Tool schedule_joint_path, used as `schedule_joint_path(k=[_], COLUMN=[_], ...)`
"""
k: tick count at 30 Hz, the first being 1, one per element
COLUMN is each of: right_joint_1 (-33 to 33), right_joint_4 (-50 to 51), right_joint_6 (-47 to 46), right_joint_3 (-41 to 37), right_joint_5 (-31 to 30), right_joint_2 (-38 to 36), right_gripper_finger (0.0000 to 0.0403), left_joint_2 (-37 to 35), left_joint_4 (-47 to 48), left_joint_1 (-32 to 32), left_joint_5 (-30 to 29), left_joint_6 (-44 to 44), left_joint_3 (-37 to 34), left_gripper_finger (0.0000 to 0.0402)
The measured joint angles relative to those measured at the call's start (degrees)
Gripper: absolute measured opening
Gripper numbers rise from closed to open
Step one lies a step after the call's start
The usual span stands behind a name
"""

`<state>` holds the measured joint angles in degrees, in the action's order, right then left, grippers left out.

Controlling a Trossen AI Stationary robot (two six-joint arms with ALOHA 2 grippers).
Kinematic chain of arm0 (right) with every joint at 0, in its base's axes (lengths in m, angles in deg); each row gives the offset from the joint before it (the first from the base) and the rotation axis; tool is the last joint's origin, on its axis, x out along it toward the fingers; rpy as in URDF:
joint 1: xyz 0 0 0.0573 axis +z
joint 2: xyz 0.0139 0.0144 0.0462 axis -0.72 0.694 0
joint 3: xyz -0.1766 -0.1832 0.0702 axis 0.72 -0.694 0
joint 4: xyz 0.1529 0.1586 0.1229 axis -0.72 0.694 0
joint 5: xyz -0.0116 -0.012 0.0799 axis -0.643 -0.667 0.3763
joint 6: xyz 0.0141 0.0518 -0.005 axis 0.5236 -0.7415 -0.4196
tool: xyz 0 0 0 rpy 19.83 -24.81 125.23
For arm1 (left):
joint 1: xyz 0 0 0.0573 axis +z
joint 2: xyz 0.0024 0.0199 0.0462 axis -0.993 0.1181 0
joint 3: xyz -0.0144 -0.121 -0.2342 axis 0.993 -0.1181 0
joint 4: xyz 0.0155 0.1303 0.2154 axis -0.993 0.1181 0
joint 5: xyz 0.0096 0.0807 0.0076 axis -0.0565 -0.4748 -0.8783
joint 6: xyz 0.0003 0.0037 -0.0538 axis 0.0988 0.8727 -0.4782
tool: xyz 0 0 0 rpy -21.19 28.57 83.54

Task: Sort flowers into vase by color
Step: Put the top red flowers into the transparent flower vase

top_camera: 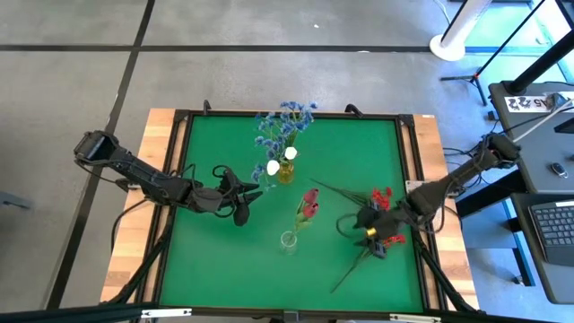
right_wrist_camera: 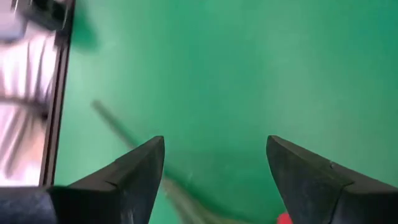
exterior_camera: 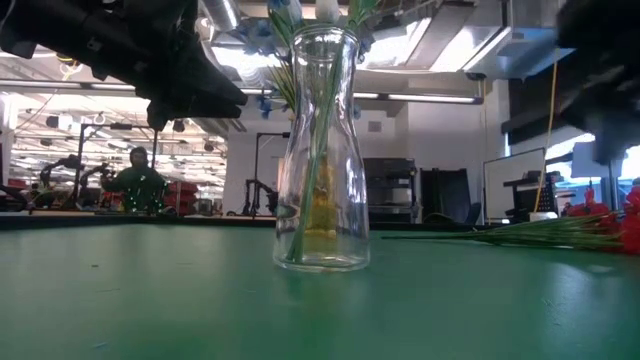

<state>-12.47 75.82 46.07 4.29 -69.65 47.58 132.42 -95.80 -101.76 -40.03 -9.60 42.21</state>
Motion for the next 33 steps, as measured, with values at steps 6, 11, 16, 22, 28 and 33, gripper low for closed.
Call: schedule_joint_path(k=[6, 11, 16, 22, 28, 33], right_joint_1=[7.99, 11.16, 12.45, 12.53, 12.46, 9.73], right_joint_4=[-0.28, -0.92, -0.8, -0.27, 0.64, 1.58], right_joint_6=[0.04, -2.29, -3.85, -2.28, 0.1, 4.14], right_joint_3=[0.0, 0.0, 0.0, 0.0, 0.25, 0.6], right_joint_5=[-1.41, 0.29, 2.73, 2.3, -2.94, -11.27], right_joint_2=[3.45, 7.49, 12.02, 17.26, 19.25, 19.46], right_gripper_finger=[0.0271, 0.0236, 0.0203, 0.0185, 0.0181, 0.0181], left_joint_2=[0.0, 0.0, 0.0, 0.0, 0.0, 0.0], left_joint_4=[0.49, 0.48, 0.46, 0.46, 0.46, 0.45], left_joint_1=[0.0, 0.0, 0.0, 0.0, 0.0, 0.0], left_joint_5=[0.0, 0.0, 0.0, 0.0, 0.0, 0.0], left_joint_6=[0.0, 0.0, -0.07, -0.25, -0.36, -0.39], left_joint_3=[0.0, 0.0, 0.0, 0.0, 0.0, 0.0], left_gripper_finger=[0.0124, 0.0124, 0.0124, 0.0124, 0.0124, 0.0124])
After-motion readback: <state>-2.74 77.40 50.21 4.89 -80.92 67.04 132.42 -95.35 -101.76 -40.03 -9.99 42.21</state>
